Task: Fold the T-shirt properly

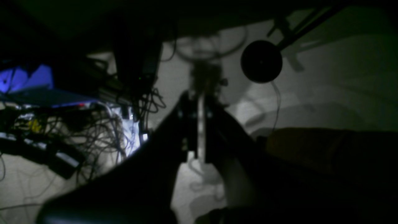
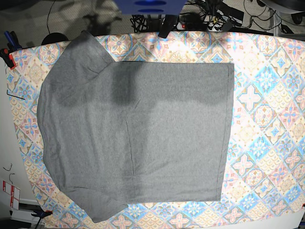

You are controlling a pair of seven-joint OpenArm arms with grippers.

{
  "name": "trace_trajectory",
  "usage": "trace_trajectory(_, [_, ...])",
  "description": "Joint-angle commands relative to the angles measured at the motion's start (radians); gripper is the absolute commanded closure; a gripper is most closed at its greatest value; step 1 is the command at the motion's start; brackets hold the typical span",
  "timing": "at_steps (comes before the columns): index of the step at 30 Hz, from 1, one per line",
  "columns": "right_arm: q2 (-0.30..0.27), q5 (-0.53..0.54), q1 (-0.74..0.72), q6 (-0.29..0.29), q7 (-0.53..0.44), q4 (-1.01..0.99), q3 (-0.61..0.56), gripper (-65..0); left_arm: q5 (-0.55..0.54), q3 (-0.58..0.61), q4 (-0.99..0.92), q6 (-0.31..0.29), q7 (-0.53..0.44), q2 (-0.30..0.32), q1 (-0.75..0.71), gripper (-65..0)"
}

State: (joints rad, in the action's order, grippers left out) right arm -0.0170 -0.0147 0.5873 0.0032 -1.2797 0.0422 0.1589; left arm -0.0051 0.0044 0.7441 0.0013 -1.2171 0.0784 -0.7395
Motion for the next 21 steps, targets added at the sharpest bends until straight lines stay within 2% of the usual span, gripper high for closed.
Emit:
trace_trajectory(1, [-0.005, 0.011, 0.033, 0.001, -0.024, 0.003, 0.000, 0.0, -0.002, -0.001, 0.073, 0.001, -0.031, 0.002, -0.053, 0.0])
trace_trajectory(5, [-0.005, 0.011, 0.090, 0.001, -0.024, 0.130, 0.000, 0.0, -0.002, -0.036, 0.291, 0.001, -0.030, -0.001, -0.148, 0.0])
trace_trajectory(11, [-0.001, 0.011, 0.288, 0.001, -0.022, 0.523, 0.000, 0.0, -0.002, -0.050, 0.455, 0.001, -0.026, -0.001, -0.203, 0.0])
trace_trajectory(15, [0.044, 0.012, 0.369, 0.001, -0.021, 0.747, 0.006, 0.0, 0.007, -0.050, 0.518, 0.001, -0.010, 0.001, -0.210, 0.0])
trace_trajectory(18, [0.045, 0.012, 0.420, 0.001, 0.013, 0.884, 0.001, 0.0, 0.003, -0.050, 0.595, 0.001, 0.087, 0.002, -0.210, 0.0])
trace_trajectory(21, [0.045, 0.011, 0.468, 0.001, 0.139, 1.050, 0.003, 0.0, 0.000, -0.050, 0.707, -0.001, 0.239, 0.004, -0.210, 0.0])
